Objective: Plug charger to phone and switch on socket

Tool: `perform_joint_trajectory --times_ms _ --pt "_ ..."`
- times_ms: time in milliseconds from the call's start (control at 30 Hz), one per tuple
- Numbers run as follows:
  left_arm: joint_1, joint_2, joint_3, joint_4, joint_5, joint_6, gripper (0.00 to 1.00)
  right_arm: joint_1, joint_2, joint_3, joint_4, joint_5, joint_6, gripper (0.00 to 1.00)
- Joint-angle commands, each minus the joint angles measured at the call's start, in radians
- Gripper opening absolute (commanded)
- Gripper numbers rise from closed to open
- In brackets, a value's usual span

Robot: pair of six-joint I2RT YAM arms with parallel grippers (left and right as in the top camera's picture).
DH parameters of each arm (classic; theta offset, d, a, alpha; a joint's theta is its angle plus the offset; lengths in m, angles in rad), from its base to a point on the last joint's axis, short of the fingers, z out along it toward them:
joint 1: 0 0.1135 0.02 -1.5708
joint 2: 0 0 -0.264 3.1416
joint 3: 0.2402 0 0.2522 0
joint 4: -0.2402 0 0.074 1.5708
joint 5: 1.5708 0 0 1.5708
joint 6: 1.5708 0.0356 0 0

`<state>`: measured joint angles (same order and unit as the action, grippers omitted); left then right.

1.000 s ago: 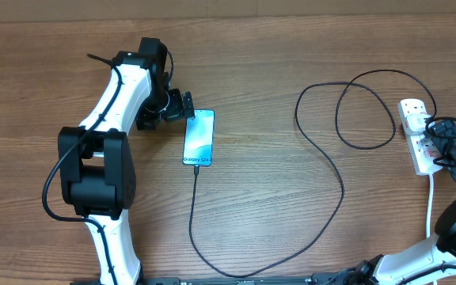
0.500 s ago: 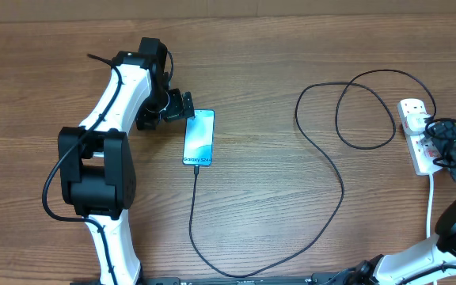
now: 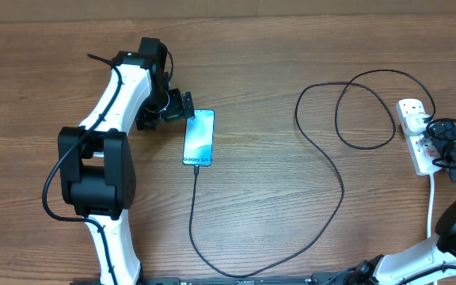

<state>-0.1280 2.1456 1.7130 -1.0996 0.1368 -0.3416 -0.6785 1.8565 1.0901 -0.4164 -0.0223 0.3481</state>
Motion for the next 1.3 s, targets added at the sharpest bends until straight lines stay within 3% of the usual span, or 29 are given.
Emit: perform_joint_trajectory --times_ms 0,433,700,1267 --pt "0.01 -0.019 0.018 0.001 -0.014 -0.014 1.0 0.016 0.003 -0.011 -0.013 -0.061 -0.01 1.0" --pt "0.01 -0.019 0.018 0.001 -0.014 -0.014 1.0 0.016 0.003 -0.018 -0.026 -0.058 -0.069 0.95" --pt "0.01 -0.019 0.018 0.001 -0.014 -0.014 1.0 0.016 0.003 -0.026 -0.036 0.006 -0.069 0.95" --pt "0.01 -0.019 0.018 0.001 -0.014 -0.014 1.0 0.017 0.003 -0.046 -0.008 -0.05 -0.117 0.97"
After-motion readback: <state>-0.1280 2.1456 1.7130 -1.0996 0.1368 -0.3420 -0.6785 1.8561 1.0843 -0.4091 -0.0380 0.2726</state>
